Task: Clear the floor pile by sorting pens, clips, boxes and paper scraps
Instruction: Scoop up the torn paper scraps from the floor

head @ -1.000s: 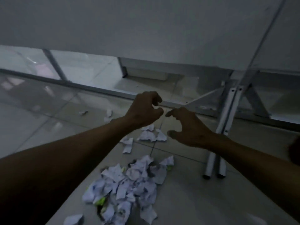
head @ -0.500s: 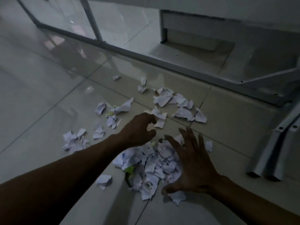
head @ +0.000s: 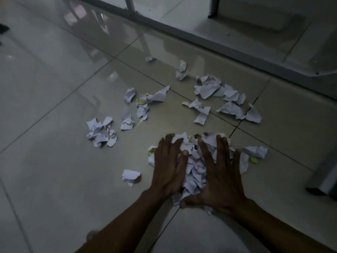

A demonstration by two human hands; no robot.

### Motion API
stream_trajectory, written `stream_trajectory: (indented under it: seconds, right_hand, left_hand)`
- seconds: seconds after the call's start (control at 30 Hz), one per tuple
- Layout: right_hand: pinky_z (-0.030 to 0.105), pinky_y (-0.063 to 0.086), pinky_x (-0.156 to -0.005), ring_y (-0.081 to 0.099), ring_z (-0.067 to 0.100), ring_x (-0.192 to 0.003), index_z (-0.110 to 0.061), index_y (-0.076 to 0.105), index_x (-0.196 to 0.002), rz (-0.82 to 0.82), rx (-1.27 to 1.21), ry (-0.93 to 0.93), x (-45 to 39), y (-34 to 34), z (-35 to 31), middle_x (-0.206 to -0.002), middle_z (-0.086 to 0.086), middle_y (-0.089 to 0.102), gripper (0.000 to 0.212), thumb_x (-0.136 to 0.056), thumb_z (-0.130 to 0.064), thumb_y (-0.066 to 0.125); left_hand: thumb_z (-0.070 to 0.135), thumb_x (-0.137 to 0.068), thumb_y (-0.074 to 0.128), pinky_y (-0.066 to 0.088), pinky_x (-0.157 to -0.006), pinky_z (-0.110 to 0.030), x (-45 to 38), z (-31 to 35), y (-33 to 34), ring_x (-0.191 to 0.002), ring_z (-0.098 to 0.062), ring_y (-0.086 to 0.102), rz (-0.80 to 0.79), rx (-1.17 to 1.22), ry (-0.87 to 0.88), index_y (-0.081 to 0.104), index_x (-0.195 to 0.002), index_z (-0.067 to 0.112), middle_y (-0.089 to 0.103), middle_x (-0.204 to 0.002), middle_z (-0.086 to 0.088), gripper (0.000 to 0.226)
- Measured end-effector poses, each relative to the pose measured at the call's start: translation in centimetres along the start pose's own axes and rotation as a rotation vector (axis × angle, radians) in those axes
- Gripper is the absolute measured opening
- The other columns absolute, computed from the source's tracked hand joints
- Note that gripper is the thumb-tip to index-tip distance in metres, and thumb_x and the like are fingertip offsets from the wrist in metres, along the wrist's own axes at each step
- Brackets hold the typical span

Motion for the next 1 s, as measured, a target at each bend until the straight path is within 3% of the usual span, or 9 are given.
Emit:
stream_trajectory:
  seconds: [0.13, 0.23, 0.33, 0.43, 0.5, 0.6, 0.7, 0.83, 1.0]
  right_hand:
    - [0.062, 0.002, -0.115, -0.005, 0.034, -0.149, -0.022, -0.003, -0.155, 0.038, 0.006, -0.004, -0.5, 1.2, -0.2, -0.160, 0.022, 0.003, 0.139, -0.048, -0.102, 0.038]
    - [0.061, 0.007, -0.115, 0.004, 0.034, -0.149, -0.016, 0.013, -0.155, 0.076, 0.002, -0.025, -0.8, 1.5, -0.4, -0.160, 0.019, 0.010, 0.128, -0.058, -0.097, 0.036]
    - [0.058, 0.010, -0.115, 0.012, 0.031, -0.148, -0.016, 0.019, -0.153, 0.122, 0.003, -0.066, -1.1, 1.3, -0.7, -0.159, 0.015, 0.019, 0.121, -0.062, -0.092, 0.043]
    - [0.059, 0.016, -0.114, 0.021, 0.030, -0.146, -0.018, 0.023, -0.150, 0.169, -0.012, -0.109, -1.4, 1.3, -0.8, -0.155, 0.013, 0.030, 0.111, -0.065, -0.083, 0.052]
    - [0.058, 0.017, -0.114, 0.025, 0.030, -0.143, -0.018, 0.031, -0.147, 0.185, -0.038, -0.116, -1.4, 1.4, -0.7, -0.152, 0.013, 0.036, 0.105, -0.064, -0.077, 0.056]
    - [0.053, 0.017, -0.115, 0.035, 0.032, -0.139, -0.017, 0.046, -0.138, 0.195, -0.070, -0.093, -1.6, 1.4, -0.4, -0.145, 0.013, 0.046, 0.095, -0.059, -0.068, 0.059]
    - [0.047, 0.015, -0.115, 0.042, 0.033, -0.132, -0.020, 0.048, -0.131, 0.195, -0.048, -0.094, -1.9, 1.3, -0.4, -0.136, 0.013, 0.053, 0.095, -0.052, -0.070, 0.062]
    - [0.056, 0.026, -0.111, 0.043, 0.034, -0.131, -0.016, 0.060, -0.126, 0.193, -0.016, -0.118, -1.7, 1.4, -0.4, -0.134, 0.014, 0.054, 0.089, -0.058, -0.073, 0.055]
    - [0.051, 0.037, -0.100, 0.047, 0.033, -0.123, -0.022, 0.050, -0.126, 0.231, 0.054, -0.162, -1.6, 1.3, -0.7, -0.130, 0.011, 0.055, 0.084, -0.057, -0.068, 0.065]
  left_hand:
    - [0.033, -0.101, 0.033, 0.021, -0.118, -0.040, 1.0, 1.4, 1.5, -0.143, -0.015, 0.027, 0.011, 0.245, -0.002, 0.038, -0.145, 0.012, 0.035, -0.153, -0.005, 0.049]
    - [0.028, -0.100, 0.037, 0.035, -0.110, -0.036, 1.5, 1.9, 1.1, -0.131, -0.011, 0.045, 0.057, 0.363, -0.020, 0.045, -0.140, 0.012, 0.051, -0.141, -0.003, 0.044]
    - [0.019, -0.099, 0.041, 0.048, -0.093, -0.036, 1.8, 2.6, -0.1, -0.106, -0.010, 0.061, 0.161, 0.378, 0.010, 0.060, -0.121, 0.015, 0.066, -0.116, 0.000, 0.029]
    - [0.025, -0.100, 0.044, 0.055, -0.075, -0.036, 1.9, 2.5, -0.4, -0.086, -0.009, 0.067, 0.177, 0.407, -0.061, 0.053, -0.113, 0.023, 0.070, -0.095, 0.005, 0.016]
    - [0.021, -0.097, 0.053, 0.056, -0.071, -0.027, 1.9, 2.4, -0.9, -0.080, -0.004, 0.068, 0.214, 0.448, -0.075, 0.050, -0.111, 0.020, 0.069, -0.088, 0.008, 0.014]
    - [0.008, -0.086, 0.069, 0.052, -0.070, -0.017, 1.6, 2.1, -2.2, -0.078, -0.002, 0.064, 0.335, 0.412, -0.055, 0.061, -0.093, 0.010, 0.065, -0.083, 0.003, 0.010]
    - [0.003, -0.077, 0.075, 0.047, -0.068, -0.013, 1.6, 1.0, -2.0, -0.075, -0.003, 0.061, 0.389, 0.374, -0.088, 0.072, -0.076, 0.006, 0.063, -0.081, -0.001, 0.005]
    - [0.009, -0.083, 0.069, 0.047, -0.060, -0.019, 1.9, 1.0, -1.5, -0.064, -0.001, 0.060, 0.325, 0.321, -0.022, 0.072, -0.071, 0.010, 0.066, -0.068, 0.005, 0.013]
    - [0.026, -0.089, 0.058, 0.040, -0.049, -0.033, 0.9, 1.2, -2.1, -0.045, -0.005, 0.046, 0.209, 0.266, 0.017, 0.057, -0.051, 0.013, 0.053, -0.047, 0.002, 0.040]
Point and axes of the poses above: each hand's wrist, its own x-axis away from the middle knuckle, its own y-axis out of the palm, z = x × y, the point moved 8 cm from there along -x, towards the middle knuckle
